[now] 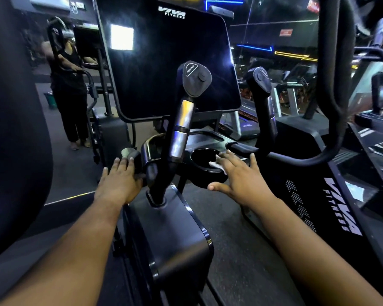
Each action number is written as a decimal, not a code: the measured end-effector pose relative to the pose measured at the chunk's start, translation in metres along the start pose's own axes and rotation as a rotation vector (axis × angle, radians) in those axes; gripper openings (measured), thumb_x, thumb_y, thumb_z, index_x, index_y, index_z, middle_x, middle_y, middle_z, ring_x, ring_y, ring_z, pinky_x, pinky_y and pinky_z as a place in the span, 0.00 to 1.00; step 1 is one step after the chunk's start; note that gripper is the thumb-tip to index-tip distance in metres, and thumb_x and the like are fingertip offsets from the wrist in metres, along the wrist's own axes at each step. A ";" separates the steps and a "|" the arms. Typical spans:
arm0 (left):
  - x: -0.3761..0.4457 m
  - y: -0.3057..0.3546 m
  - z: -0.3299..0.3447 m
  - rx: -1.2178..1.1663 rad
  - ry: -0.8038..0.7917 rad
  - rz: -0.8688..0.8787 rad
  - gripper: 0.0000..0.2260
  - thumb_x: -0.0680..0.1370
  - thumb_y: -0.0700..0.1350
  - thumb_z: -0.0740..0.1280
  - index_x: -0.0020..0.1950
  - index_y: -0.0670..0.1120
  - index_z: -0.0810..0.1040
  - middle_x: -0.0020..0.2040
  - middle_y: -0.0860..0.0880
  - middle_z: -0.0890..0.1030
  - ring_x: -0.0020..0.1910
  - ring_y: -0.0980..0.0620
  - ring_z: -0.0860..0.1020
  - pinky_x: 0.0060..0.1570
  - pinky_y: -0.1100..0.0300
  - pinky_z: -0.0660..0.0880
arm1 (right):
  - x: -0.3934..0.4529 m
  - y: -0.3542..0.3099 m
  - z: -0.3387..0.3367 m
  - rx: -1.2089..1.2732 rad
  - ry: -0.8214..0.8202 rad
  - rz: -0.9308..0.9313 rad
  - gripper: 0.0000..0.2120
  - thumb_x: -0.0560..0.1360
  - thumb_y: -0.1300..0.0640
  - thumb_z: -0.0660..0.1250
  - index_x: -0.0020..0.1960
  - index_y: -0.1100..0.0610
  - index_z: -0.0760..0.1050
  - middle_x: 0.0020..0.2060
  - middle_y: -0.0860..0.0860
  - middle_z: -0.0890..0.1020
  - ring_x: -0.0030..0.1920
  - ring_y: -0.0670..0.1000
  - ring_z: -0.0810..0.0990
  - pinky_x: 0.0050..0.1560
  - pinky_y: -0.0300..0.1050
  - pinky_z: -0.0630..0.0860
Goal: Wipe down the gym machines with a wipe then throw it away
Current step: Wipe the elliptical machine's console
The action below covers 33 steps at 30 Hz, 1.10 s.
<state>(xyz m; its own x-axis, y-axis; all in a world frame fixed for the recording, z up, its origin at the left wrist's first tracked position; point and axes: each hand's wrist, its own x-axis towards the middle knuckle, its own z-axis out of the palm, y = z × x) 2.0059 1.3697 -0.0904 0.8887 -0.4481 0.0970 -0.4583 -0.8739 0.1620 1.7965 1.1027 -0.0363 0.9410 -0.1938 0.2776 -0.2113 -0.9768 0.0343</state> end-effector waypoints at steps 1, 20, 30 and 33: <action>0.000 -0.001 0.000 0.001 0.000 -0.004 0.33 0.85 0.59 0.51 0.84 0.47 0.42 0.85 0.49 0.44 0.83 0.49 0.42 0.81 0.44 0.45 | 0.002 -0.002 0.003 0.051 0.023 0.022 0.56 0.64 0.16 0.38 0.79 0.50 0.61 0.80 0.45 0.61 0.81 0.45 0.50 0.77 0.70 0.44; 0.004 -0.005 0.004 0.021 0.000 -0.004 0.32 0.85 0.58 0.51 0.84 0.47 0.43 0.85 0.48 0.45 0.83 0.48 0.43 0.81 0.44 0.46 | 0.002 -0.116 0.089 0.545 0.589 0.385 0.45 0.80 0.30 0.46 0.81 0.61 0.37 0.81 0.60 0.39 0.81 0.60 0.37 0.78 0.69 0.44; 0.000 0.000 0.000 0.061 -0.016 -0.005 0.32 0.85 0.58 0.51 0.84 0.47 0.41 0.85 0.48 0.44 0.83 0.49 0.42 0.81 0.45 0.45 | -0.009 -0.043 0.045 0.666 0.305 0.283 0.58 0.66 0.17 0.53 0.82 0.53 0.46 0.82 0.49 0.50 0.81 0.47 0.47 0.79 0.66 0.47; -0.002 0.001 -0.001 0.069 -0.023 -0.008 0.32 0.85 0.58 0.49 0.84 0.47 0.41 0.85 0.48 0.43 0.83 0.49 0.41 0.81 0.45 0.44 | -0.022 -0.046 0.046 0.334 0.269 0.183 0.58 0.65 0.16 0.46 0.82 0.54 0.45 0.82 0.49 0.46 0.82 0.50 0.41 0.77 0.64 0.44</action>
<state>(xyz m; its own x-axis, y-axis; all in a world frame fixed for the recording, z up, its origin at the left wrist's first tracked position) 2.0034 1.3702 -0.0893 0.8926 -0.4449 0.0737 -0.4503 -0.8879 0.0944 1.7979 1.1478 -0.0885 0.7849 -0.3787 0.4904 -0.2298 -0.9129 -0.3373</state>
